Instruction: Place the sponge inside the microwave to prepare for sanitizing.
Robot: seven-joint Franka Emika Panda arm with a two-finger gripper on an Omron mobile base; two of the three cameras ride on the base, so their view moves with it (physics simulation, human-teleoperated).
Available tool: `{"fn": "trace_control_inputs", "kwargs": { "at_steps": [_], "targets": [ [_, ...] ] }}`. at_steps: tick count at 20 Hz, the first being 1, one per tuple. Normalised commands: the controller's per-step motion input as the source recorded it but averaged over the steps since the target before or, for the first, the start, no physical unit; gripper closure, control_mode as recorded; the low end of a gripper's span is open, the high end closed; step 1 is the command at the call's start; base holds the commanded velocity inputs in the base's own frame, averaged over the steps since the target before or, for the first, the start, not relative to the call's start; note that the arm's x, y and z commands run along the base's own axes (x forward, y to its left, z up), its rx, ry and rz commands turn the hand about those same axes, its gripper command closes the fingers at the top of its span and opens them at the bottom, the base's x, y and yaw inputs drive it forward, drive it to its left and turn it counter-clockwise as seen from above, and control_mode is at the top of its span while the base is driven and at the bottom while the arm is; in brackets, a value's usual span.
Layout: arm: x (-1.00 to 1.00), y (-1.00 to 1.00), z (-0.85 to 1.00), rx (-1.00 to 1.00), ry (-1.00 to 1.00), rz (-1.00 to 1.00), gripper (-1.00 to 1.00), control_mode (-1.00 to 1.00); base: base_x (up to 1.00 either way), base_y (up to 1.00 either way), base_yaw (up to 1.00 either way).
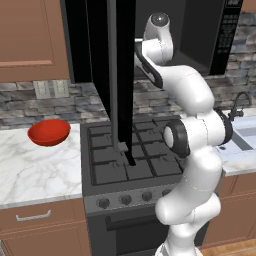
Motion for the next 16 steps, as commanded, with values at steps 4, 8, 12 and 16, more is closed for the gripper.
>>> {"fn": "trace_control_inputs", "kwargs": {
  "at_steps": [4, 8, 12, 16],
  "targets": [
    [-0.54, 0.0, 0.0, 0.0, -0.08, 0.0, -1.0, -1.0, 0.0, 0.0, 0.0],
    [-0.63, 0.0, 0.0, 0.0, -0.06, 0.0, -1.0, -1.0, 0.0, 0.0, 0.0],
    [-0.79, 0.0, 0.0, 0.0, -0.03, 0.0, -1.0, -1.0, 0.0, 0.0, 0.0],
    [-0.94, 0.0, 0.1, 0.0, -0.01, 0.0, -1.0, -1.0, 0.0, 0.0, 0.0]
  ]
}}
